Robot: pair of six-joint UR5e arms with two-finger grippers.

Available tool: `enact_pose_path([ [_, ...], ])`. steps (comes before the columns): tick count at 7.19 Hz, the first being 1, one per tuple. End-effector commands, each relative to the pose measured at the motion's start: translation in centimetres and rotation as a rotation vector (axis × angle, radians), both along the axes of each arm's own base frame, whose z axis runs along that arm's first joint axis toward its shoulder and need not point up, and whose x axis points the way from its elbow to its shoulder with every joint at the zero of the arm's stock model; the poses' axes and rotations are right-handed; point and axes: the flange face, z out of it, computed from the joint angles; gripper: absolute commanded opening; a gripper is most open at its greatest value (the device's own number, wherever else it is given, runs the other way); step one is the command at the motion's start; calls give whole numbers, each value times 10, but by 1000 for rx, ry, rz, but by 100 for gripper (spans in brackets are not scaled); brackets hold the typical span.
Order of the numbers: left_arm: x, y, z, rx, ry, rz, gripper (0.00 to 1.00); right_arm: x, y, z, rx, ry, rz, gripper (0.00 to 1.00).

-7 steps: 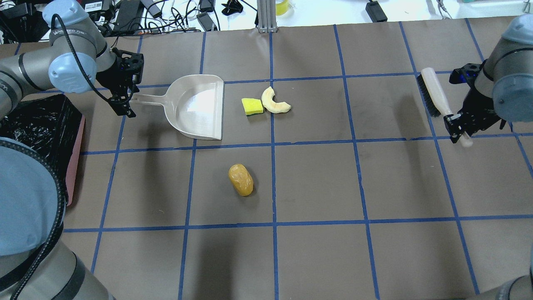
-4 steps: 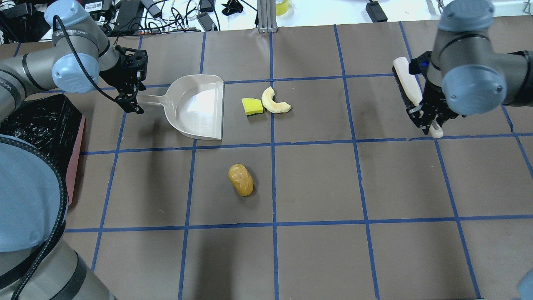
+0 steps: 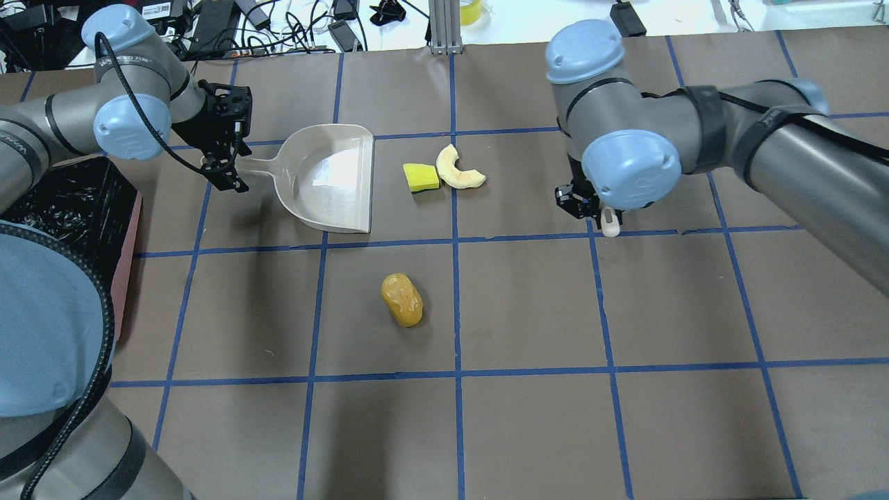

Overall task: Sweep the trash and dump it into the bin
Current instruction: 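Lift the brush with the right gripper and carry it toward the dustpan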

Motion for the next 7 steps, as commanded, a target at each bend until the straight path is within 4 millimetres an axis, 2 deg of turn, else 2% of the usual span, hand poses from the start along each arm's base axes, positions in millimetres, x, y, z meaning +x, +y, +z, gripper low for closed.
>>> enact_pose_path([
  [1,2,1,-1,7,-21,-6,78,78,2,-23,-7,-21,-34,0],
  [3,2,2,-2,11,-22,-3,75,113,-7,-53,54,-149,-114,0],
  [4,2,2,-3,12,-22,-3,61,139,-11,-53,45,-172,-117,0],
  [5,2,4,-5,15,-21,-5,45,167,-11,-66,42,-161,-135,0],
  [6,2,9,-11,31,-26,-7,38,193,-19,-64,35,-207,-153,0],
  [7,2,8,-9,19,-34,-7,34,223,-23,-55,40,-280,-152,0],
])
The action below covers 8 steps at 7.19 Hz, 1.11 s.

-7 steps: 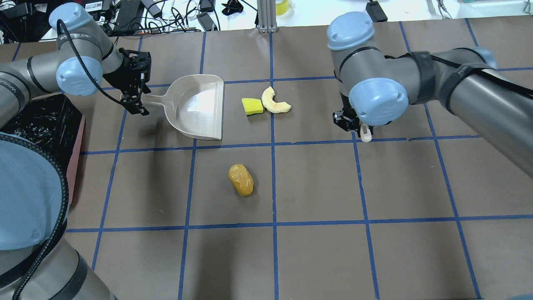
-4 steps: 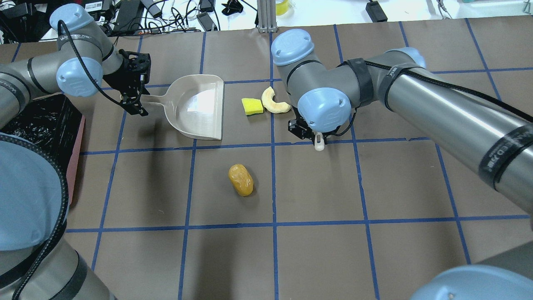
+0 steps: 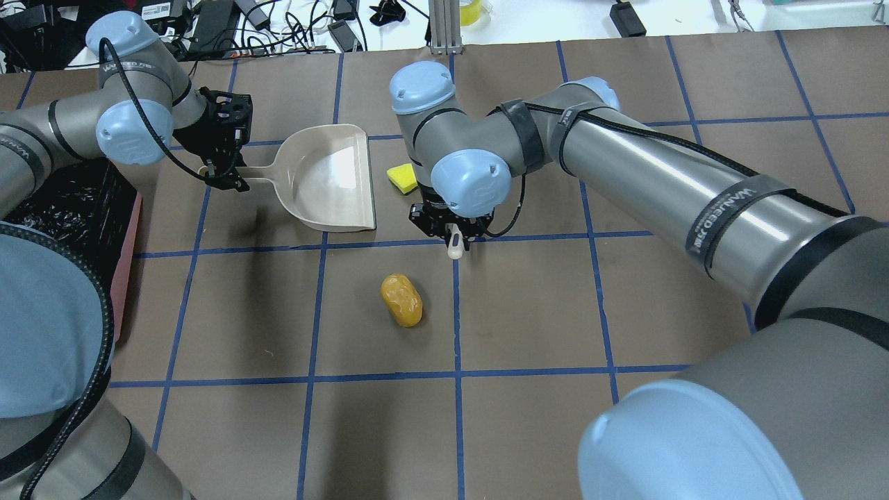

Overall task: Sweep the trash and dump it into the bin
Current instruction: 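Sweep the sponge and melon rind into the dustpan with the right-held brush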

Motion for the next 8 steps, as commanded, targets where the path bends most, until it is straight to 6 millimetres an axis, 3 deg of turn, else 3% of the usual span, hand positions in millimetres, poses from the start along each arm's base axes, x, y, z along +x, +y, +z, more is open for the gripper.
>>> enact_pose_path([
  [1,0,2,-1,-4,-8,-1,34,68,-6,10,-4,-123,-12,0],
  [3,0,2,-1,-4,-8,-1,33,119,-4,10,14,-221,-2,0],
  [4,0,2,-1,-4,-8,-1,33,135,-4,19,0,-244,11,0],
  [6,0,2,-1,-4,-8,-1,33,151,3,39,42,-327,-2,0],
  [8,0,1,-1,-4,-8,-1,33,138,20,65,100,-260,11,0],
])
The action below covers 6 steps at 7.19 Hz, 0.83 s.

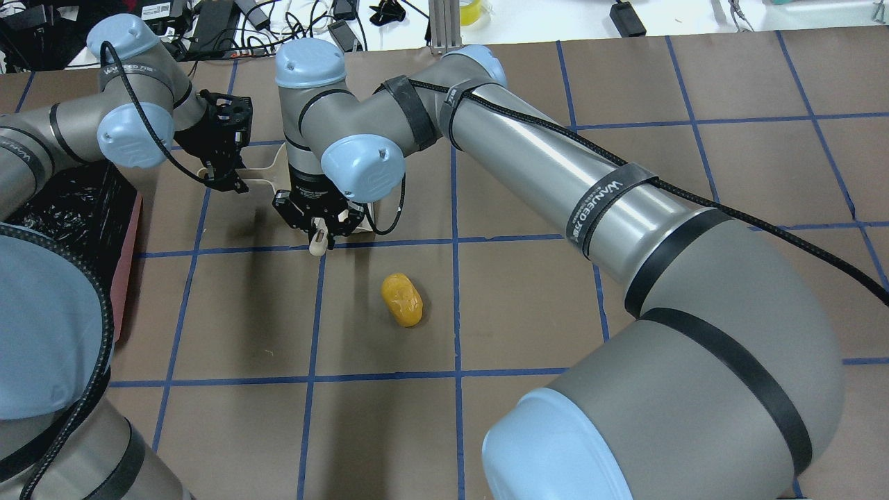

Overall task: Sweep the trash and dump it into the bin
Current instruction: 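Sweep the sponge and melon rind into the dustpan with the right-held brush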

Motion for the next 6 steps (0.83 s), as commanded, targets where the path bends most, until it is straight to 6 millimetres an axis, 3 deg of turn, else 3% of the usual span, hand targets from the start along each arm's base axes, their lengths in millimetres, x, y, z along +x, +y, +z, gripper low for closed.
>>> enact_pose_path([
  [1,0,0,-1,2,2,-1,33,-12,12,20,51,50,11,0],
  [3,0,0,-1,1,0,-3,33,-41,-10,31,16,62,38,0],
  [4,0,0,-3,5,1,-3,33,-81,-37,38,-51,117,128,0],
  [5,0,0,-3,6,0,0,33,-125,-71,30,-108,189,259,0],
  [6,-1,0,-4,6,-2,4,33,-137,-86,12,-149,274,365,0],
])
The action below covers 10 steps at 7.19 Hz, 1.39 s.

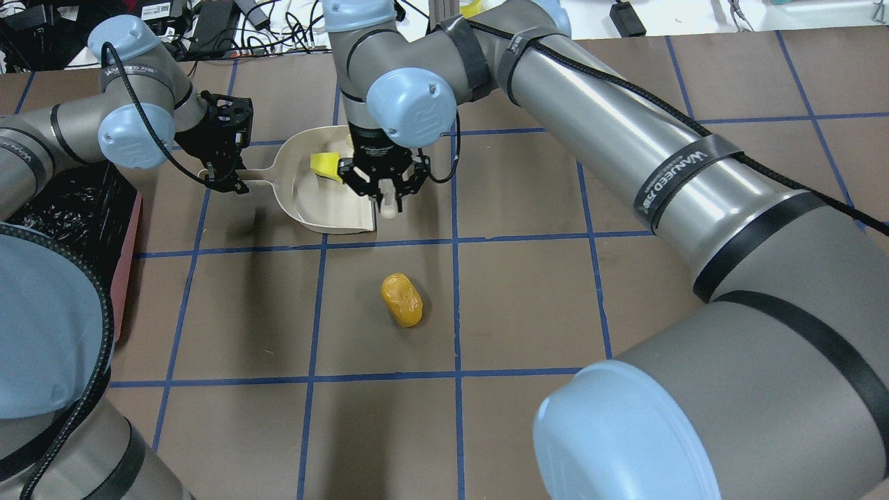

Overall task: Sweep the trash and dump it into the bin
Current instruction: 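Sweep the sponge and melon rind into the dustpan with the right-held brush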

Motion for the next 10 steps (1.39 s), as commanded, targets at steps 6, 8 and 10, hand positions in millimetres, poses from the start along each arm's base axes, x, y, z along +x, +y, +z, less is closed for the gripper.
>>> enact_pose_path([
  [6,-30,2,1,23,-113,-4,27,32,-15,-62,14,-99,-7,0],
  [8,-33,5,-3,32,-121,6,26,71,27,-39,84,-136,-57,0],
  [10,-33,8,-1,32,-121,9,26,55,36,-22,150,-108,-72,0],
])
